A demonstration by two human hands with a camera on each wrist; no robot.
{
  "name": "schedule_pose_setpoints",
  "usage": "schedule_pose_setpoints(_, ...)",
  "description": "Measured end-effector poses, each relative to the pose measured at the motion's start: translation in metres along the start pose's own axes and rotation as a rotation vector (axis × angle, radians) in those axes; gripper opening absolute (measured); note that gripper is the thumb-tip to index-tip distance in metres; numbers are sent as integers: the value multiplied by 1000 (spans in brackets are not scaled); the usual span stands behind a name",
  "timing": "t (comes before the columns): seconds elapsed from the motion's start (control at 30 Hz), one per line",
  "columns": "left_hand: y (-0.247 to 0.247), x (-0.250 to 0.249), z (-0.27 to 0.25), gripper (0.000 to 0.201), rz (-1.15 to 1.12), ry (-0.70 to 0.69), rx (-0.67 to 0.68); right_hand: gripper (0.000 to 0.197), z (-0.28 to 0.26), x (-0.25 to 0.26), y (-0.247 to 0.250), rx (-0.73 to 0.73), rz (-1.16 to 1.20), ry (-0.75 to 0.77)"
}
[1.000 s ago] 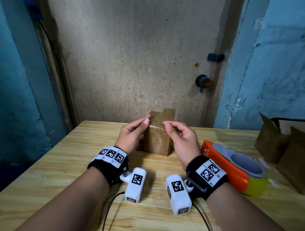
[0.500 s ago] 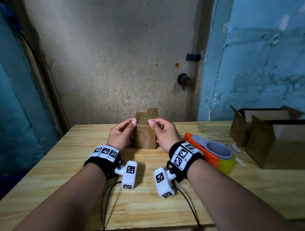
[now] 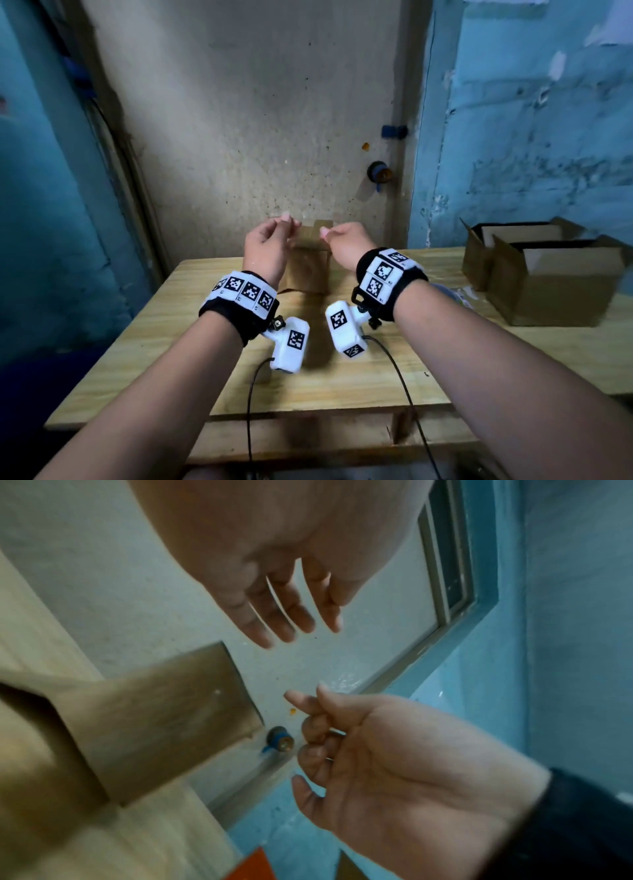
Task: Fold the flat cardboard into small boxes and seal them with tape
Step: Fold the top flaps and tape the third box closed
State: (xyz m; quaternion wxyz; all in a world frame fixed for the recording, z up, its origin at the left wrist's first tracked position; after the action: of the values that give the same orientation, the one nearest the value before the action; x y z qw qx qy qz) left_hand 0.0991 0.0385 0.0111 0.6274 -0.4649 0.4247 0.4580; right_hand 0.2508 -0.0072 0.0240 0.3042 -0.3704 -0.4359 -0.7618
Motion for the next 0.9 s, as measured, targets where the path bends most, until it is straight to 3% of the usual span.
schedule_pose_setpoints(0.07, -13, -4, -15, 26, -139, 86, 125, 31, -12, 0, 13, -33, 4, -5)
schedule_pose_setpoints(0.17, -37, 6, -39, 25, -171, 205, 287, 17, -26, -7, 33, -85, 27, -12)
schedule_pose_setpoints(0.23, -51, 17, -49, 24, -180, 292, 340, 40, -34, -19, 45, -129, 15, -67)
schedule_pose_setpoints(0.3, -62, 33, -53, 22, -194, 411, 361, 64, -42, -34, 60, -169, -73, -132)
schedule_pose_setpoints(0.37, -69, 53, -52, 19, -203, 540, 362, 73, -49, -48, 72, -160, -166, -195)
schedule_pose_setpoints(0.53, -69, 102, -50, 17, -253, 815, 277, 64, -62, -76, 97, -22, -276, -336)
schedule_pose_setpoints(0.67, -64, 111, -42, 18, -303, 804, 204, 40, -64, -91, 92, 152, -493, -276)
schedule_pose_setpoints(0.77, -64, 111, -42, 30, -272, 789, 183, 46, -66, -92, 87, 211, -581, -255)
schedule_pose_setpoints(0.9, -65, 115, -42, 33, -255, 793, 141, 40, -64, -86, 85, 255, -501, -225)
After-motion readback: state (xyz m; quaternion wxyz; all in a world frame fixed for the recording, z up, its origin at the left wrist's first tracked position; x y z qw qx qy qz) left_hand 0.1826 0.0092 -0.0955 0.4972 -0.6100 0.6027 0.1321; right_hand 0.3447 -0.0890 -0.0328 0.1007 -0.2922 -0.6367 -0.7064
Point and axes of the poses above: each hand's wrist, its own z-axis towards the middle knuckle, its own y-axis out of the back of the hand, x = y × z, the point moved 3 cm from there along z, towards the middle knuckle, and after that the axes turned 12 degrees about y, right-handed, at the moved point
